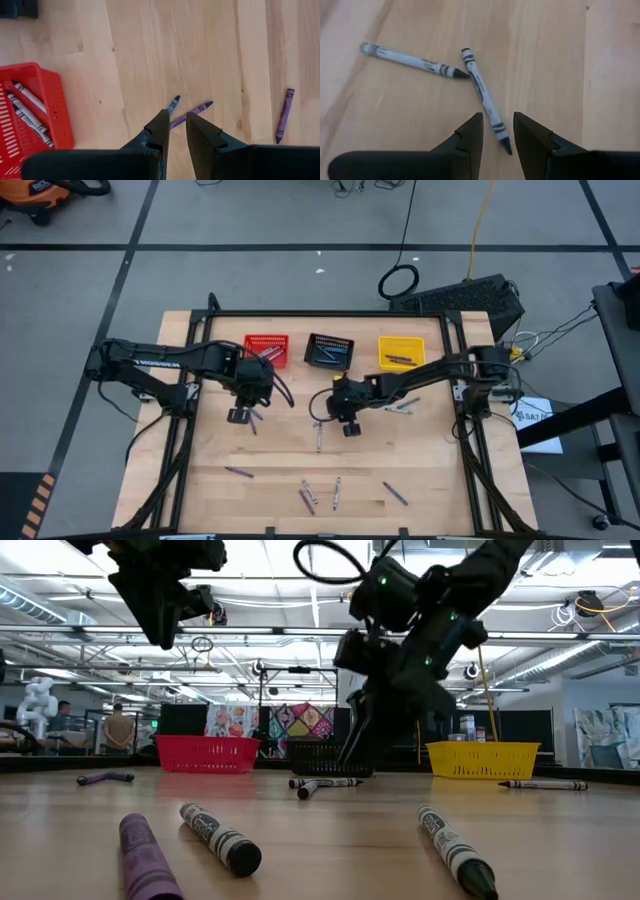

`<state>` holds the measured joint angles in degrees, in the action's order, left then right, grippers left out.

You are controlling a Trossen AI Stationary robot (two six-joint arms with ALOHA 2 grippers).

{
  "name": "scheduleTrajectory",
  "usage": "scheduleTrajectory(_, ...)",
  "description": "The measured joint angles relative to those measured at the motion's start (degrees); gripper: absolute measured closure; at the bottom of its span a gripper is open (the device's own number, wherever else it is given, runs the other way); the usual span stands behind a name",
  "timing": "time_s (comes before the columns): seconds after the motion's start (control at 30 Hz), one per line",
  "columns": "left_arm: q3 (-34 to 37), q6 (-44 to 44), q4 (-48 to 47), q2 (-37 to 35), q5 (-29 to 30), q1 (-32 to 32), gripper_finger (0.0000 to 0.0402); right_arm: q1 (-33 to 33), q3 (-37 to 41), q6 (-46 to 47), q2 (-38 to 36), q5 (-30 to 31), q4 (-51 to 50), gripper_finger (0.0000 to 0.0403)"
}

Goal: Sort crayons
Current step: Put the gray crayon into the red bin

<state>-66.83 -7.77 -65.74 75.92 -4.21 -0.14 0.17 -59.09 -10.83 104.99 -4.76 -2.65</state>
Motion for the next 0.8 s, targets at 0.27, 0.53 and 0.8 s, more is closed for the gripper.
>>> scheduleTrajectory(0.27,0.0,-0.02,1.11,0.0,0.22,0.0,0.0338,-0.63,0.0,-0.39,3.08,-0.04,1.56,0.0307)
scheduleTrajectory(0.53,0.0,-0.09,1.1,0.0,0.22,0.02,0.0338,-0.67,-0.15,-0.42,4.05,-1.22,1.31,0.0316)
scheduleTrajectory(0.8,0.0,-0.15,1.38,0.0,0.22,0.06,0.0338,-0.94,-0.13,0.2,4.13,-1.65,1.0,0.0386)
